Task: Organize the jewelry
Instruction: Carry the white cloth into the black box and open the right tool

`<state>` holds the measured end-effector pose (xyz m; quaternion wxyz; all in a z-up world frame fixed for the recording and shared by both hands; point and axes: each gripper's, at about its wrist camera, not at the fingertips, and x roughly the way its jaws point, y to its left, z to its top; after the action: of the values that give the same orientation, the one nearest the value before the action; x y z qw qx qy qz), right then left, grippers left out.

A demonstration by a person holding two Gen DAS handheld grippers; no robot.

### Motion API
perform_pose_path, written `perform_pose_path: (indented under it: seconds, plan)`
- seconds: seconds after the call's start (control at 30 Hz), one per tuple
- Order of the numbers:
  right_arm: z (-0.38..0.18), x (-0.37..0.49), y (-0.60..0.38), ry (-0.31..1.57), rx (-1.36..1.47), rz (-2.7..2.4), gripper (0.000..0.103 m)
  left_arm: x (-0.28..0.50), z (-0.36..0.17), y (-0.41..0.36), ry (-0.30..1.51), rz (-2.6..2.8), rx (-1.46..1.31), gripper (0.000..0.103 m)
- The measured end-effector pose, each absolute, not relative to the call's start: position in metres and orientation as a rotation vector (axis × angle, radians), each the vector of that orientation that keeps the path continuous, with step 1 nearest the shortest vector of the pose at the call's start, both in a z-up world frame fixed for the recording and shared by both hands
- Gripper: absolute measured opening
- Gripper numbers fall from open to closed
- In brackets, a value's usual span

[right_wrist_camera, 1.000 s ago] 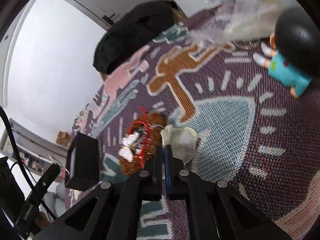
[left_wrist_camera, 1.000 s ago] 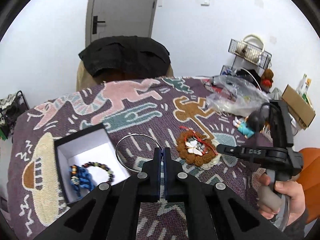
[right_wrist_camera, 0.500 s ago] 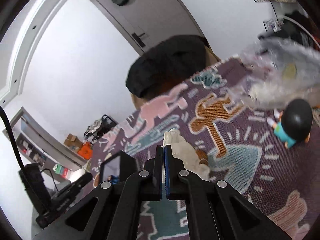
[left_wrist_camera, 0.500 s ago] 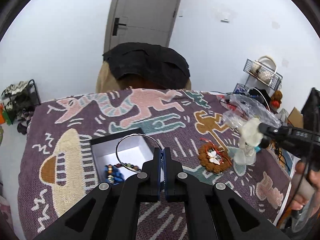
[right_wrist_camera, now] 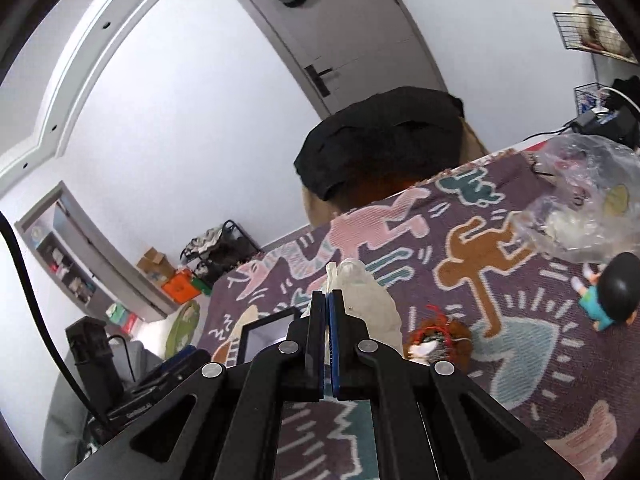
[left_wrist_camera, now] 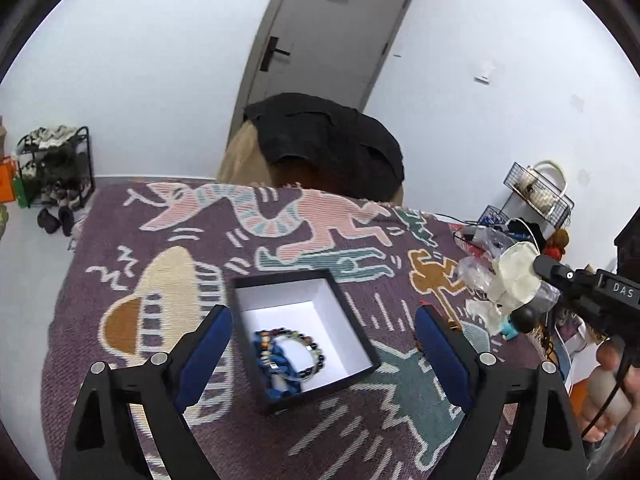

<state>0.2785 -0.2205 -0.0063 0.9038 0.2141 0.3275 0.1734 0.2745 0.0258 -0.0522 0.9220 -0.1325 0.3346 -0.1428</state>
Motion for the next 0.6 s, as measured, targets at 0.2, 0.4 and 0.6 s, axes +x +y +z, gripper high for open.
perform_pose_path:
  seconds: [0.2,0.4,0.6]
  plan:
    - [-0.008,0.29,-0.179,0.705,0.41,0.419,0.003,0.262,-0.05,0.063,0.67,-0.237,-0.308,0.093]
    - [-0.014,0.304,-0.13,0.739,0.365,0.477,0.003,0.252,-0.052,0.096,0.664,-0.184,-0.334,0.093]
    - [-0.026,0.316,-0.088,0.796,0.323,0.505,0.004,0.243,-0.057,0.124,0.66,-0.15,-0.368,0.093]
